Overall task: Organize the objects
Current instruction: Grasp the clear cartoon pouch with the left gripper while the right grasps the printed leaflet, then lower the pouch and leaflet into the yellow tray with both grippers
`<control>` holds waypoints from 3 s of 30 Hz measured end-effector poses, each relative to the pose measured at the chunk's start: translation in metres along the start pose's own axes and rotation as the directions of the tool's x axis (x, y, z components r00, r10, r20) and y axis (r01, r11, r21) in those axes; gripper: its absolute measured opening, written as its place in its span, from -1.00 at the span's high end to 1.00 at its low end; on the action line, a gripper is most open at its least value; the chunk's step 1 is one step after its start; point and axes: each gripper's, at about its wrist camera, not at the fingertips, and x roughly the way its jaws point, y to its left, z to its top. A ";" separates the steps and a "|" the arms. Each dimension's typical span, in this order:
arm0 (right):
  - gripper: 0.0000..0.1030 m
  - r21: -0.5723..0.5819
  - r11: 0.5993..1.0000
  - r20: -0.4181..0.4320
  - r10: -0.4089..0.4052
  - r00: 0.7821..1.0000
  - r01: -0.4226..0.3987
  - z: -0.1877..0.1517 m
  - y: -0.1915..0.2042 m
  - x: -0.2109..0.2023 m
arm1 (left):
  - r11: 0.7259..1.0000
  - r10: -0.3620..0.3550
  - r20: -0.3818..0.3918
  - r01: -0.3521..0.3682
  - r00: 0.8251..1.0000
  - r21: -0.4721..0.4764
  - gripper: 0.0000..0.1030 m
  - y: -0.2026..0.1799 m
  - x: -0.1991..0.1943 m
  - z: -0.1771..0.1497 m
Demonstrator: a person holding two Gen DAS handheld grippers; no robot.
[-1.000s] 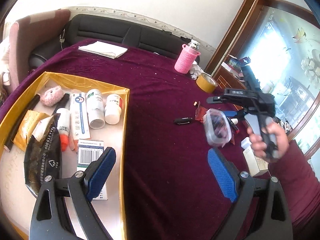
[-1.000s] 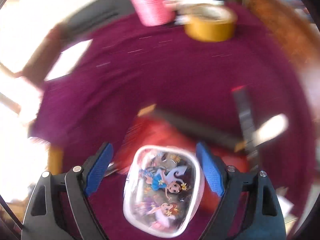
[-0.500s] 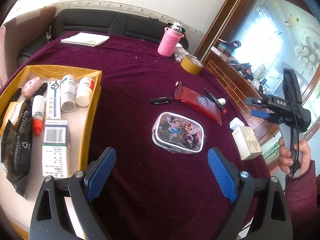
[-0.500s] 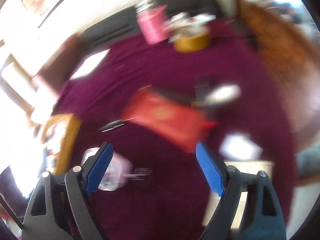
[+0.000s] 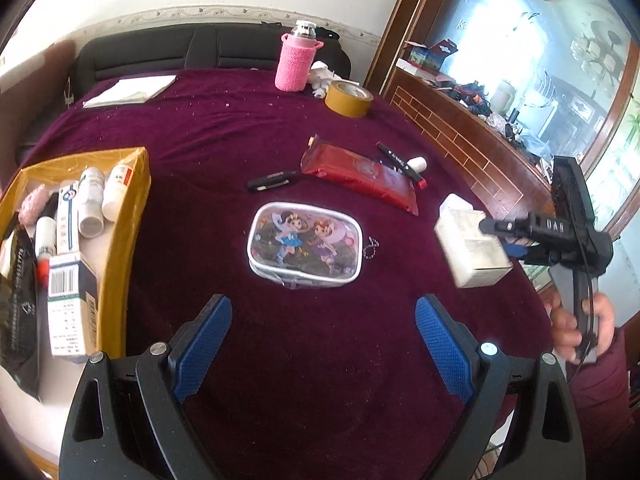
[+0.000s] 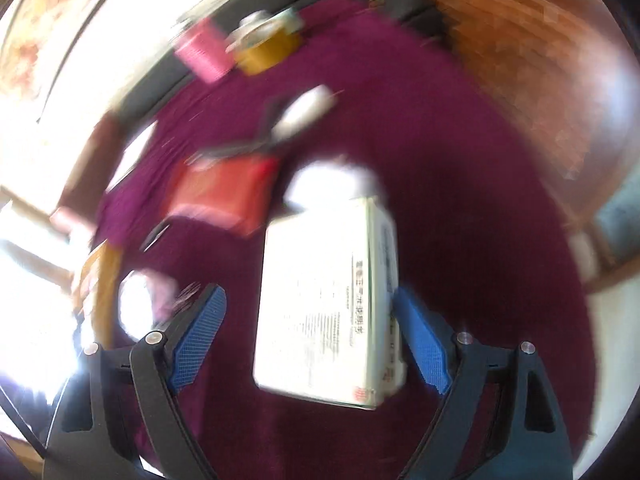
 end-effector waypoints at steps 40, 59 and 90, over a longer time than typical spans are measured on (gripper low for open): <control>-0.69 0.076 0.996 0.179 -0.051 0.982 0.038 -0.047 -0.020 -0.037 | 0.902 0.122 -0.207 -0.022 0.971 0.431 -0.75 -0.075 0.113 -0.011; -0.69 0.031 0.963 0.038 -0.268 0.963 0.267 -0.013 0.019 0.008 | 0.983 -0.113 -0.023 0.116 0.993 0.140 -0.45 -0.019 0.001 -0.010; -0.40 -0.306 0.910 -0.152 0.244 0.958 -0.280 -0.058 0.257 0.056 | 0.912 0.332 0.099 -0.293 0.938 -0.287 -0.46 0.202 -0.124 -0.051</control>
